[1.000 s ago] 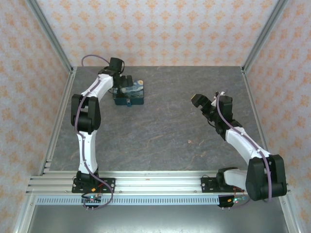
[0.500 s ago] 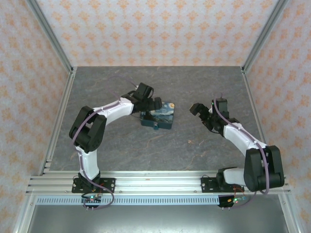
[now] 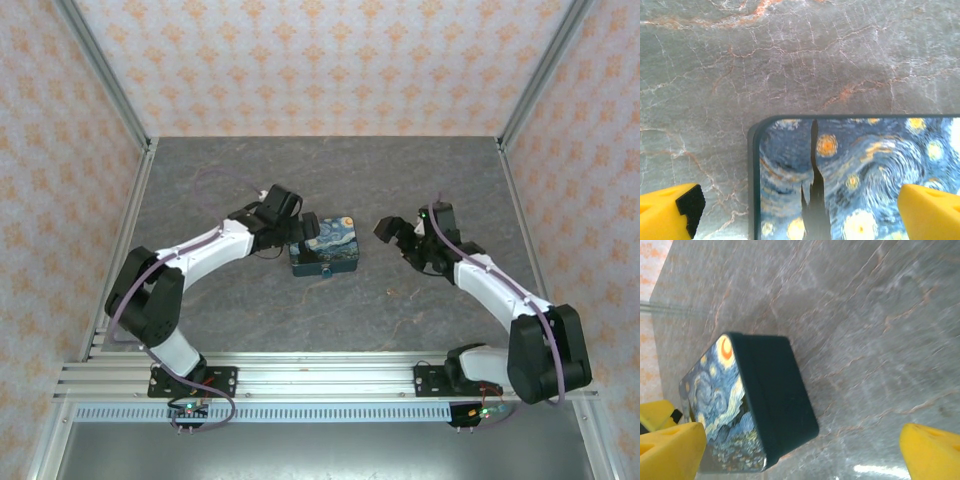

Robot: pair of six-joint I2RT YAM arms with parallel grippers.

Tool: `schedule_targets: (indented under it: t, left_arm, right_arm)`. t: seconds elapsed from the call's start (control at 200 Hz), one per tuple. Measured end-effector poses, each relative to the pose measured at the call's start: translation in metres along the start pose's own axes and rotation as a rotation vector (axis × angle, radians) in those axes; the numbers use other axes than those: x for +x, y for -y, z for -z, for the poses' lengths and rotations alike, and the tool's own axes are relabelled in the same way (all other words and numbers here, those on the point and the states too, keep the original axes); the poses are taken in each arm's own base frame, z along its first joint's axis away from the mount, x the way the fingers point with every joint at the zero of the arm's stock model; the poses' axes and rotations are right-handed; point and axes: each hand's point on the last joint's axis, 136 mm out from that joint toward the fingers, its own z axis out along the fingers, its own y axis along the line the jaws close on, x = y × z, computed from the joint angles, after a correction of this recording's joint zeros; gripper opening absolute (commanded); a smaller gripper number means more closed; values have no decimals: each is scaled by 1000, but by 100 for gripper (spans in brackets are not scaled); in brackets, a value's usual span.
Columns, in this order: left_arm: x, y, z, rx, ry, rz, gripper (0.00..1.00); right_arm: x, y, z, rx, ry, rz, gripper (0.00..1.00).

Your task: Unlock a padlock with a key

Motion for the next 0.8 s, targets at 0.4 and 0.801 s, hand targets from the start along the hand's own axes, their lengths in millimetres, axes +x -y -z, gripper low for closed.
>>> schedule_targets:
  t: [0.4, 0.801]
  left_arm:
    - [41, -8, -12, 107, -64, 113, 100]
    - [23, 34, -24, 225, -44, 154, 100]
  right_arm:
    - [45, -14, -43, 3, -133, 21, 73]
    - [41, -24, -59, -7, -107, 16, 50]
